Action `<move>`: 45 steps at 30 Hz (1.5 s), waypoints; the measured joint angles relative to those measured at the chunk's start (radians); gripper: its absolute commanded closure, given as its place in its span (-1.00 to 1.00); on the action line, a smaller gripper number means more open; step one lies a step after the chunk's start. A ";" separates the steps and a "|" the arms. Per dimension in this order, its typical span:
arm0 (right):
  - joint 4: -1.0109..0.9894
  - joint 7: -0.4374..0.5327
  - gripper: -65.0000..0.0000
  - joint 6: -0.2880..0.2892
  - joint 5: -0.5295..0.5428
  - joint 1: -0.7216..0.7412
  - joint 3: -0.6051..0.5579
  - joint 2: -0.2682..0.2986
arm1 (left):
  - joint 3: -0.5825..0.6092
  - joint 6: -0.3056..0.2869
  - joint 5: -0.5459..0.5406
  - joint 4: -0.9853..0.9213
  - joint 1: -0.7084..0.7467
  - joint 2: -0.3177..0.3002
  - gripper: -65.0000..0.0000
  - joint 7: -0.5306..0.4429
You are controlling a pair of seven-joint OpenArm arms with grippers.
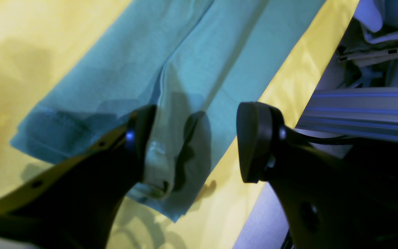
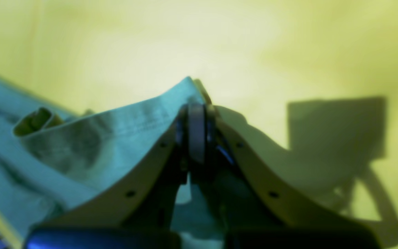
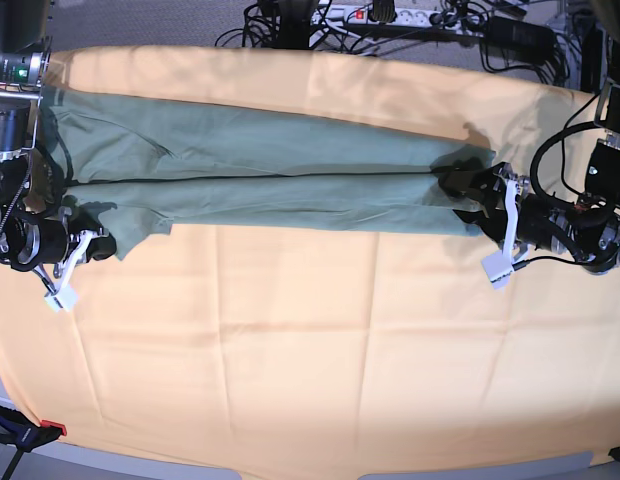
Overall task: Fold the T-shirt properly
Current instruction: 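Press the folded edge down and open both grippers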
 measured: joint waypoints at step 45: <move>0.359 -0.268 1.00 0.004 0.446 -0.377 -0.002 0.241 | 0.000 -0.019 0.000 -0.001 -0.020 0.000 -0.15 0.004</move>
